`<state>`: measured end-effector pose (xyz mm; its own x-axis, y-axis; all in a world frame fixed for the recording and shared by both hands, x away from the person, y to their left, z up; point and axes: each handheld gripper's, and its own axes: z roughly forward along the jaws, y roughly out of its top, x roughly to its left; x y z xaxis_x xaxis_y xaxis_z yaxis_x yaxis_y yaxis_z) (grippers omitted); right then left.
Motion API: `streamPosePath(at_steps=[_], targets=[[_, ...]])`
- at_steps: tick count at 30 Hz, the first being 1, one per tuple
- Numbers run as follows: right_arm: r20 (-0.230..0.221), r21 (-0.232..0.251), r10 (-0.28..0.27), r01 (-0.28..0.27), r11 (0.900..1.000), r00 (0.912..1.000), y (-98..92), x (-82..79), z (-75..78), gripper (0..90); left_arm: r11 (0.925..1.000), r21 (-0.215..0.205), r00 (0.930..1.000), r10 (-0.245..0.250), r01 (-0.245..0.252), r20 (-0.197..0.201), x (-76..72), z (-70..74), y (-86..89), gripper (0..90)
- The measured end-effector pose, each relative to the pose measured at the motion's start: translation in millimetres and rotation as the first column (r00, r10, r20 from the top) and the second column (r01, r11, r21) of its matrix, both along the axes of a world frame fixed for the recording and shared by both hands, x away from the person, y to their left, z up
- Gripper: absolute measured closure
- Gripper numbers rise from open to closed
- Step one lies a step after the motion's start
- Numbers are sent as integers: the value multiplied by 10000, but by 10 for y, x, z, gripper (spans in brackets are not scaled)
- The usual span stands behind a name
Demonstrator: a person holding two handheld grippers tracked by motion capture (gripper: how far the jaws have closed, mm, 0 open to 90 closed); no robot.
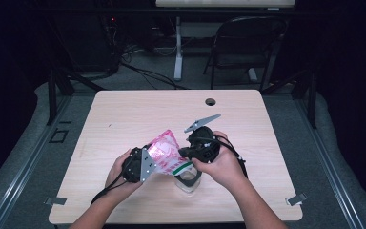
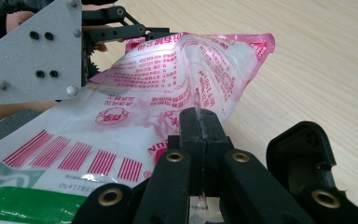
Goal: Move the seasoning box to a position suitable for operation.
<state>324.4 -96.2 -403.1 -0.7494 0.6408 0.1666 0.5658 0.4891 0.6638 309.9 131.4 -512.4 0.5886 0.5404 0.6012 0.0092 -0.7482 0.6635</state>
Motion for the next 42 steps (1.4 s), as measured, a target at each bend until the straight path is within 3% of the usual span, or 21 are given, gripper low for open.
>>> streamPosePath(at_steps=[6, 17, 26, 32, 42], targets=[[247, 142, -58, 55, 9999, 9997, -23, -23, 11, 900, 9995, 325, 9990, -34, 20, 442, 13, 56, -5, 605], [395, 270, -37, 27, 9996, 9992, -45, -67, 24, 900, 9934, 1109, 9993, -318, 295, 185, 32, 213, 1, 606], [363, 379, -66, 52, 9993, 9993, -61, -66, -28, 900, 9791, 2011, 9958, -481, 316, 780, 45, 253, -3, 607], [356, 537, -138, 118, 9985, 9993, -65, -72, -69, 900, 9760, 2167, 9923, -480, 224, 1137, 41, 236, -4, 608], [480, 518, -222, 197, 9985, 9986, -72, -78, -117, 900, 9647, 2634, 9832, -528, 49, 1749, 48, 229, -10, 609]])
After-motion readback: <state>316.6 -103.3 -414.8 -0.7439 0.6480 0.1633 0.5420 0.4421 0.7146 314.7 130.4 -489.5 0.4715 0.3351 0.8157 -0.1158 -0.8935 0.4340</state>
